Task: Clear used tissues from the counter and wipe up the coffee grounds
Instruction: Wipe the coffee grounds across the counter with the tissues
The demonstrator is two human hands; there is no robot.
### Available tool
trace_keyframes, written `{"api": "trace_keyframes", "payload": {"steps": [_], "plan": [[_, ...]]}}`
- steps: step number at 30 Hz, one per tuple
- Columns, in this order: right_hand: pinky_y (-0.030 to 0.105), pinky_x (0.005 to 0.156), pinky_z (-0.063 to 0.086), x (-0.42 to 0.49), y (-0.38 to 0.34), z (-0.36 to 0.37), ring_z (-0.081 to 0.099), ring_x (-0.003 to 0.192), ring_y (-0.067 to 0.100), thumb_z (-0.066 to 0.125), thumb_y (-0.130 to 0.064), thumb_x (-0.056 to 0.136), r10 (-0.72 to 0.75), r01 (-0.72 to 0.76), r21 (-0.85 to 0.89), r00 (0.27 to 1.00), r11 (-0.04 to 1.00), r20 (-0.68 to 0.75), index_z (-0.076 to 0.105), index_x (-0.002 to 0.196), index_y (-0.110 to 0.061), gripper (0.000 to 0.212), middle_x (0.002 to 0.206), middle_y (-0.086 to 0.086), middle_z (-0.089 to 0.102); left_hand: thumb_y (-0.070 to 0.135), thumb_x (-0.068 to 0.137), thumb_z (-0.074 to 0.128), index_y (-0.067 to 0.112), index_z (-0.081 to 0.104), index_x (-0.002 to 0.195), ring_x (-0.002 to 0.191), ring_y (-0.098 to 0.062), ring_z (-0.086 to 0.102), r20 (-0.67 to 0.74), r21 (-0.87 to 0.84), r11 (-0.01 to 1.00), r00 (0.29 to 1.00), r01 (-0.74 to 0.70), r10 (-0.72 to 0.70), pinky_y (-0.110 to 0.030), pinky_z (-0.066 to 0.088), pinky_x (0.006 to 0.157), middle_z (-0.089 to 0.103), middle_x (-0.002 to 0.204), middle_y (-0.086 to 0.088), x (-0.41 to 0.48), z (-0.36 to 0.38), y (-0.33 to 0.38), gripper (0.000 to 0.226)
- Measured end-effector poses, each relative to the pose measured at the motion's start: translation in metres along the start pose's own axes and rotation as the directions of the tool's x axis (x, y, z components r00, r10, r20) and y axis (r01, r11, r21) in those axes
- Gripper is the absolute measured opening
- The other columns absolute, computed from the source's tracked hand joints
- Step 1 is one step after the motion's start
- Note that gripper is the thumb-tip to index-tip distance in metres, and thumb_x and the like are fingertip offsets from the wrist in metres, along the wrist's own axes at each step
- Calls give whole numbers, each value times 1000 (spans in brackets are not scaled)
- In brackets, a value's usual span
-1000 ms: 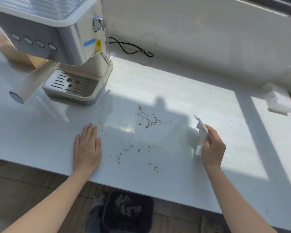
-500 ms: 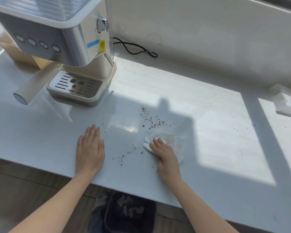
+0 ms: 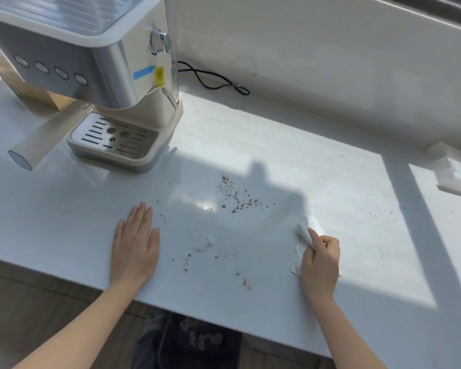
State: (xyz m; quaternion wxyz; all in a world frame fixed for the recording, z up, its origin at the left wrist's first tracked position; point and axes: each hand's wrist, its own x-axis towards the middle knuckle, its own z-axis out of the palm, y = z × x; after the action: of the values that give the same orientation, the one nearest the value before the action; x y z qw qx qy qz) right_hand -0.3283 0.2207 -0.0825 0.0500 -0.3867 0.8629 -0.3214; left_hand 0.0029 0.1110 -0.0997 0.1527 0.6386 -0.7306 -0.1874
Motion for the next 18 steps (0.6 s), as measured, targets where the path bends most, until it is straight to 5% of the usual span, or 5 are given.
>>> {"api": "trace_keyframes", "payload": {"steps": [8, 13, 18], "plan": [[32, 68, 37, 68, -6, 17, 53, 85, 32, 47, 2, 85, 44, -39, -140, 998, 989, 35, 59, 121, -17, 43, 107, 11, 49, 40, 92, 15, 14, 16, 148, 143, -3, 0, 17, 32, 999, 1000, -2, 1, -31, -2, 118, 11, 157, 4, -1, 0, 2, 63], [30, 71, 38, 90, -51, 55, 54, 95, 29, 50, -2, 86, -131, 141, -56, 979, 988, 158, 61, 121, -17, 40, 110, 9, 52, 46, 90, 8, 16, 11, 148, 144, -3, -2, 20, 33, 999, 1000, 1, -2, -28, -6, 118, 8, 157, 6, -1, 1, 1, 66], [28, 65, 38, 68, -114, 97, 55, 91, 28, 53, -3, 86, -406, 420, 28, 856, 907, 320, 64, 115, -17, 34, 103, 9, 56, 48, 90, 6, 18, 8, 149, 143, -2, -6, 17, 41, 999, 1000, 1, -2, -25, -10, 116, 3, 156, 9, -1, 0, 2, 65]]}}
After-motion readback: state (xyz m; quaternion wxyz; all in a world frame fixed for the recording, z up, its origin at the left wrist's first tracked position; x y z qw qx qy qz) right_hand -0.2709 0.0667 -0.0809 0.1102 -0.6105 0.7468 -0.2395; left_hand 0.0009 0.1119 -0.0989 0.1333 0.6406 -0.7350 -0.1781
